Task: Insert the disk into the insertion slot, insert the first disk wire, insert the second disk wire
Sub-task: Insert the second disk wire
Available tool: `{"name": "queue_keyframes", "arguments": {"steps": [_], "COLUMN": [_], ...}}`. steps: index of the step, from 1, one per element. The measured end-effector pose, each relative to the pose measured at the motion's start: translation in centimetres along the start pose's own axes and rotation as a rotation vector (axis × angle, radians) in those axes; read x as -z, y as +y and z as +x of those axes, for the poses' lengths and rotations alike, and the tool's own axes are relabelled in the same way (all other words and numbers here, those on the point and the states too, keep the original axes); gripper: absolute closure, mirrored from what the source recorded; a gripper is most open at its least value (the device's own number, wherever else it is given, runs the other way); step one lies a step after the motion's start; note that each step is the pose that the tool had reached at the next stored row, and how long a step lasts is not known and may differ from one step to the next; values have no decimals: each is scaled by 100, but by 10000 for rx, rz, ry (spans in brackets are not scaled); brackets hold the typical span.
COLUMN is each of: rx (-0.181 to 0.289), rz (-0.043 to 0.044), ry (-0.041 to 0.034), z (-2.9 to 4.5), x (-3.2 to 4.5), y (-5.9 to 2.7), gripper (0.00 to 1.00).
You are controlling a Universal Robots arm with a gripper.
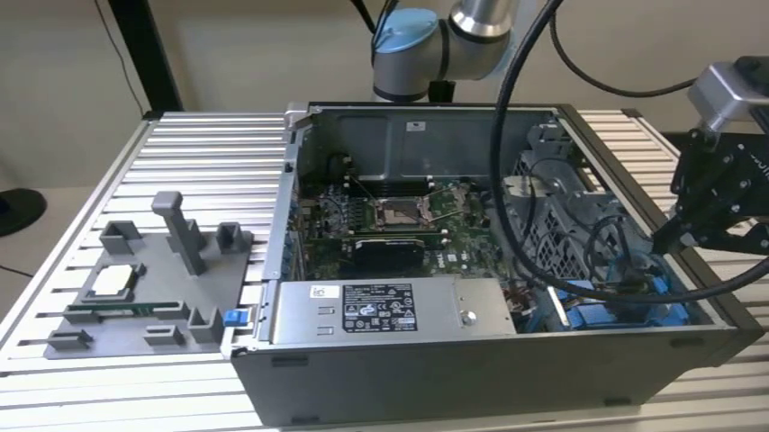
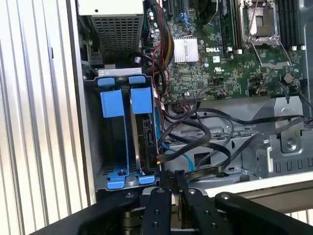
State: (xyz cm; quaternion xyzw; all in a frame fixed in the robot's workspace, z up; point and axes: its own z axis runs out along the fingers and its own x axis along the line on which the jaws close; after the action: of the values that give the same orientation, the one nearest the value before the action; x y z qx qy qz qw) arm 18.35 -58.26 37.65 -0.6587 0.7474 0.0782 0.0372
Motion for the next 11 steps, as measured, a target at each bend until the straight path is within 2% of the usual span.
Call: {"name": "queue_keyframes", "arguments": {"steps": [5, 11], "rx": [-85, -157], "rz": [14, 25], "ry": [-6, -11], "z": [-12, -18], "x": [74, 125], "y": [62, 154], "gripper": [100, 100]}}
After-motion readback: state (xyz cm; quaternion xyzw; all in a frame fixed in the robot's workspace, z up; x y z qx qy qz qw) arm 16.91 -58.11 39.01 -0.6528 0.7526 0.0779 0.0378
